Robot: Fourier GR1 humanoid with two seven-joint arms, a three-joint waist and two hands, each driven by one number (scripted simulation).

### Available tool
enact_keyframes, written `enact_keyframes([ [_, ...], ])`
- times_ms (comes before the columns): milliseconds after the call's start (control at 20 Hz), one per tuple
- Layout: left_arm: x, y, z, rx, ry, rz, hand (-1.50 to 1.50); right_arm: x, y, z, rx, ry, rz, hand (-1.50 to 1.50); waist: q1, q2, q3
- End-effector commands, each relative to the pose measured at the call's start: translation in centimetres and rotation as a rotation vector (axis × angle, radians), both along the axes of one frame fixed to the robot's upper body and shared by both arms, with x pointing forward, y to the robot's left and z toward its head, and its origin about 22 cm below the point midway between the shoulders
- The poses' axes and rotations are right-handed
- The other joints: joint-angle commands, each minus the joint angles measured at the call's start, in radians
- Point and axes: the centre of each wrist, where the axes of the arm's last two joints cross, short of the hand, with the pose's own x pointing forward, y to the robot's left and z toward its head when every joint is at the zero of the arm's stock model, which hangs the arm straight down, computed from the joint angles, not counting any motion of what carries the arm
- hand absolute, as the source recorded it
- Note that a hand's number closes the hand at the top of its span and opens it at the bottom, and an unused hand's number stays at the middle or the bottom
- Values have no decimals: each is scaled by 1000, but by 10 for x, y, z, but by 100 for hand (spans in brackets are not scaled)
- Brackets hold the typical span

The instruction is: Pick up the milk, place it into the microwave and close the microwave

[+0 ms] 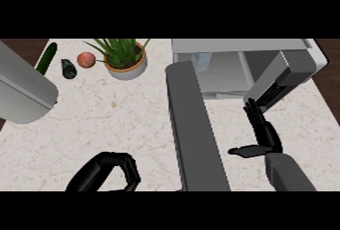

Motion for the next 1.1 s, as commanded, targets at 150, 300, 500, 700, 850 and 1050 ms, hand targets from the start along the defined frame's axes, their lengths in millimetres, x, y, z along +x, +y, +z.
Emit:
enact_keyframes([
  [150,37,-23,-11,107,16,-79,150,-52,-46,-8,19,-48,-39,-150,-14,0,-1],
  [300,35,-38,-19,148,-18,-96,150,-79,-86,1,18,-48,-69,-150,-24,-2,-2],
  [500,30,-48,-35,126,-18,-132,150,-124,-116,10,43,-92,-84,-150,-3,4,-1],
  [700,35,-88,-43,167,-107,-135,150,-132,-113,20,91,-94,-25,-150,-16,8,-1],
  [850,38,-99,-51,143,-68,-165,150,-145,-135,46,80,-162,-42,-150,-15,9,-1],
  [1050,27,-128,-60,182,-23,-242,150,-127,-128,66,124,-200,49,-150,-27,13,-1],
])
